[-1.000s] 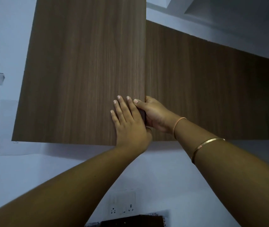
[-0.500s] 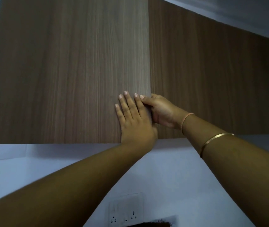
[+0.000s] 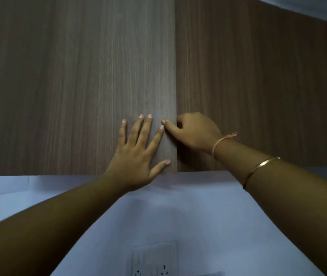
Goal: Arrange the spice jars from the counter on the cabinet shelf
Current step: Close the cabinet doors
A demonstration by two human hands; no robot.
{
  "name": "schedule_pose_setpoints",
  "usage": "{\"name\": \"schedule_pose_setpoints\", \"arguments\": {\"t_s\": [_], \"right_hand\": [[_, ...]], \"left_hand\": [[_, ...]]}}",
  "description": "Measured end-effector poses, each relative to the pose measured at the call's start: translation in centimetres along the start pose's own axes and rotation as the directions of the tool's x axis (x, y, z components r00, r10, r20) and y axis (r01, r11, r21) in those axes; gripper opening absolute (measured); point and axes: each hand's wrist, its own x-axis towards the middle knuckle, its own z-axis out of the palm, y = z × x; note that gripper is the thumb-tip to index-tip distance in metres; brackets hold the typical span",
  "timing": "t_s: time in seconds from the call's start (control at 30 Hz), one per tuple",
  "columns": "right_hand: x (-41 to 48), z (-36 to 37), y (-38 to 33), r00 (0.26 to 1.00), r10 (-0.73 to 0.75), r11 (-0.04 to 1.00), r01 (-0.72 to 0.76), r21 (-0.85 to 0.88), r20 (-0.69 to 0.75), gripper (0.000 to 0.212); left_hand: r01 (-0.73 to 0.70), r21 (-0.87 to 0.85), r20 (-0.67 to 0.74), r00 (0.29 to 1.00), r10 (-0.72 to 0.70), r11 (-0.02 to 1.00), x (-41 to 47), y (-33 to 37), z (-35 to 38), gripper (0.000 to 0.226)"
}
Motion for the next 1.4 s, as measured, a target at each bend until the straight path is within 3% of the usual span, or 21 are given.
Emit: {"name": "schedule_pose_setpoints", "arguments": {"t_s": [0.1,0.17,0.23,0.43,0.7,0.8,0.93,1.03,1.2,1.3,1.4], "right_hand": [[-0.1,0.9,-0.1,0.938,-0.249,0.937,0.17,-0.306,-0.241,0.029],[-0.1,1.6,-0.1,0.882,-0.423,0.852,0.31,-0.421,-0.207,0.028],[-0.1,2.4,0.1,0.86,-0.495,0.794,0.392,-0.464,-0.122,0.035],[0.4,3.9,1.1,0.878,-0.479,0.781,0.416,-0.465,-0.019,0.052],[1.4,6.0,1.5,0.88,-0.466,0.819,0.388,-0.422,-0.096,0.05],[1.8,7.0,1.4,0.882,-0.43,0.867,0.343,-0.36,-0.195,0.041],[2.1,8.6,1.5,0.79,-0.396,0.917,0.321,-0.235,-0.467,0.024],[2.4,9.3,1.3,0.771,-0.374,0.927,0.328,-0.182,-0.516,0.02],[2.4,8.2,1.1,0.814,-0.38,0.925,0.329,-0.19,-0.44,0.016],[2.2,7.1,1.5,0.877,-0.387,0.921,0.35,-0.172,-0.285,0.025],[1.5,6.3,2.5,0.882,-0.446,0.89,0.42,-0.178,-0.149,0.036]], "left_hand": [[0.026,0.006,0.028,0.999,-0.026,1.0,0.2,0.2,1.0,0.072],[0.027,-0.006,0.017,0.999,-0.027,1.0,0.3,0.1,1.6,0.069],[0.022,-0.018,0.01,1.0,-0.022,1.0,0.4,-0.2,2.1,0.069],[-0.097,0.095,0.084,0.992,0.089,0.991,0.7,-2.9,2.4,0.074],[-0.108,0.126,0.031,0.994,0.105,0.986,0.9,-3.4,4.6,0.071],[-0.109,0.114,-0.017,0.994,0.112,0.987,1.0,-3.6,5.2,0.069],[-0.114,0.094,-0.09,0.988,0.123,0.989,1.0,-4.0,5.7,0.067],[-0.107,0.099,-0.086,0.99,0.115,0.989,1.0,-4.1,5.6,0.067],[-0.094,0.112,-0.041,0.994,0.099,0.989,1.2,-3.5,4.7,0.064],[-0.091,0.131,-0.005,0.996,0.092,0.987,1.8,-3.4,3.5,0.057],[-0.104,0.177,0.068,0.993,0.093,0.979,3.0,-3.2,2.1,0.052]]}}
